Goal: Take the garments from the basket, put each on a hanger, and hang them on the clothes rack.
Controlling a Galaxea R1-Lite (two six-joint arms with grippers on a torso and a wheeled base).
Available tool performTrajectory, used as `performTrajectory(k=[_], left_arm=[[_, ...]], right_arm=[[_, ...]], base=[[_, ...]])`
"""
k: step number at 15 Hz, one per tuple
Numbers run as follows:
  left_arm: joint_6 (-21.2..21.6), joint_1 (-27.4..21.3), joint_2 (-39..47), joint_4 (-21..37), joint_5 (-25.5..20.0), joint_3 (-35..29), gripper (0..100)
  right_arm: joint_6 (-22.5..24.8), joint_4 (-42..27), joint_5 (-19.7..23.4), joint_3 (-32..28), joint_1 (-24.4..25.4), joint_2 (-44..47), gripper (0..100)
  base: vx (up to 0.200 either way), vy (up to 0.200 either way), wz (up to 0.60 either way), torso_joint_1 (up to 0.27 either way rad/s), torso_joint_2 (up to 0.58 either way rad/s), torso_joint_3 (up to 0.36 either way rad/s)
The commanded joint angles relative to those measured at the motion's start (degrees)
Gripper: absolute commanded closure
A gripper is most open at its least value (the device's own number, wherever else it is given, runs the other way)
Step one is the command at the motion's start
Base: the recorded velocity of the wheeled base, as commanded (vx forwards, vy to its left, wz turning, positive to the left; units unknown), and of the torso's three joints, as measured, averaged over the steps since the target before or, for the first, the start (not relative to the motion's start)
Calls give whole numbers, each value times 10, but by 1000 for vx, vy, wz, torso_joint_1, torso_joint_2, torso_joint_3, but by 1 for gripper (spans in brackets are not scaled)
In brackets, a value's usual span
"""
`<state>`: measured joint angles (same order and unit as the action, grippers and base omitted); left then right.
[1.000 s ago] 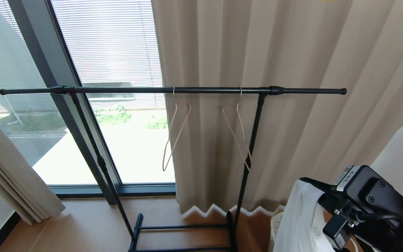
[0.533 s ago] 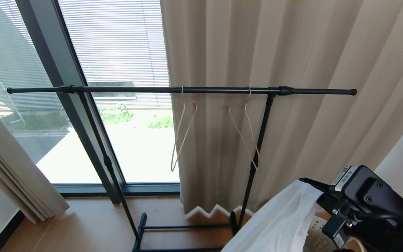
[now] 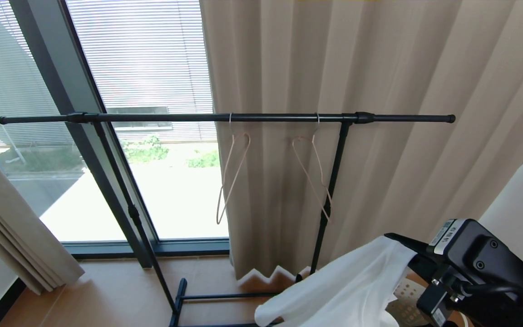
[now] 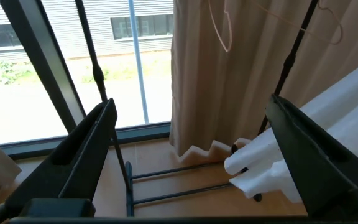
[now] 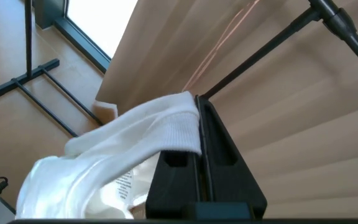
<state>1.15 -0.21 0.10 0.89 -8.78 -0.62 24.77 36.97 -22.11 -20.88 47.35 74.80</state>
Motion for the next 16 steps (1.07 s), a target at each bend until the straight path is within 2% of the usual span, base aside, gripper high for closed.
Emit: performTrajectory(k=[1, 11, 15, 16], left_arm=[[0, 0, 0, 0, 0, 0, 0], [-1, 0, 0, 0, 1, 0, 0], [5, 0, 0, 0, 1, 2, 0], [13, 0, 2, 0, 2, 3, 0]], right_arm=[[0, 0, 0, 1, 1, 0, 100], [1, 0, -1, 7, 2, -4, 100], [19, -1, -16, 2, 1, -4, 100], [19, -1, -41, 3, 1, 5, 100]], base=[[0, 0, 0, 0, 0, 0], [0, 0, 0, 0, 0, 0], [0, 0, 0, 0, 0, 0], [0, 0, 0, 0, 0, 0]])
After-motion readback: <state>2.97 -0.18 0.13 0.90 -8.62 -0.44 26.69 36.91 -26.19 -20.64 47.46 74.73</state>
